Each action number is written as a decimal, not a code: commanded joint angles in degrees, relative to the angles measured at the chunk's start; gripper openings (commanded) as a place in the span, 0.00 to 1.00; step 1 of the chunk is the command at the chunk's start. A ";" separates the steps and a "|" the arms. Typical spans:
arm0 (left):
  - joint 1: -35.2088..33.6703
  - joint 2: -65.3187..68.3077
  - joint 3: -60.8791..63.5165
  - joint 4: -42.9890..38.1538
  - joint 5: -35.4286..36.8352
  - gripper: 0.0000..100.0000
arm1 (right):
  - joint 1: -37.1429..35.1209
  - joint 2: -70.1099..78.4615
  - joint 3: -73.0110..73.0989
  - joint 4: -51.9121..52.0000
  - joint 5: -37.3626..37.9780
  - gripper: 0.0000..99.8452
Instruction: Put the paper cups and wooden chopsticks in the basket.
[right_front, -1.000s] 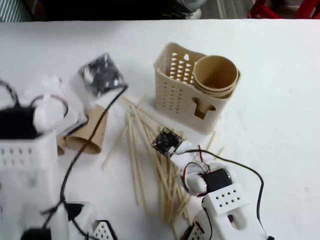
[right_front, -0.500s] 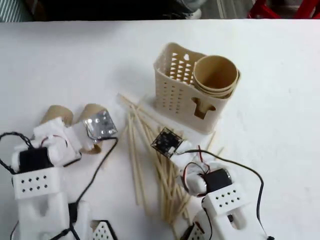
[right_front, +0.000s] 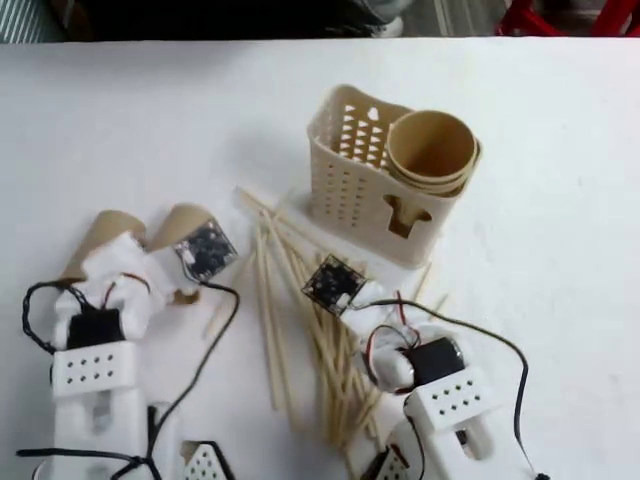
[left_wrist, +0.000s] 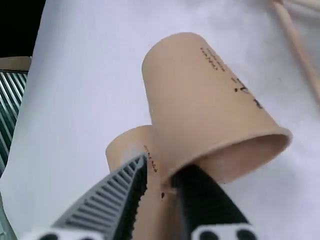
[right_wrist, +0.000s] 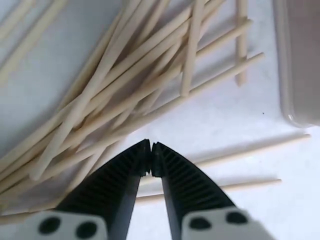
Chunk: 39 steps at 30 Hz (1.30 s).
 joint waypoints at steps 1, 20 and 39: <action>2.59 -1.45 -0.35 -1.05 1.14 0.02 | 0.40 -0.57 -0.35 -0.75 0.26 0.02; 9.01 -1.45 -32.79 27.78 17.23 0.02 | 0.31 -0.57 -0.26 -0.75 0.26 0.02; 39.08 3.38 -61.10 33.85 32.79 0.02 | 0.04 -0.57 -0.26 -0.84 0.26 0.02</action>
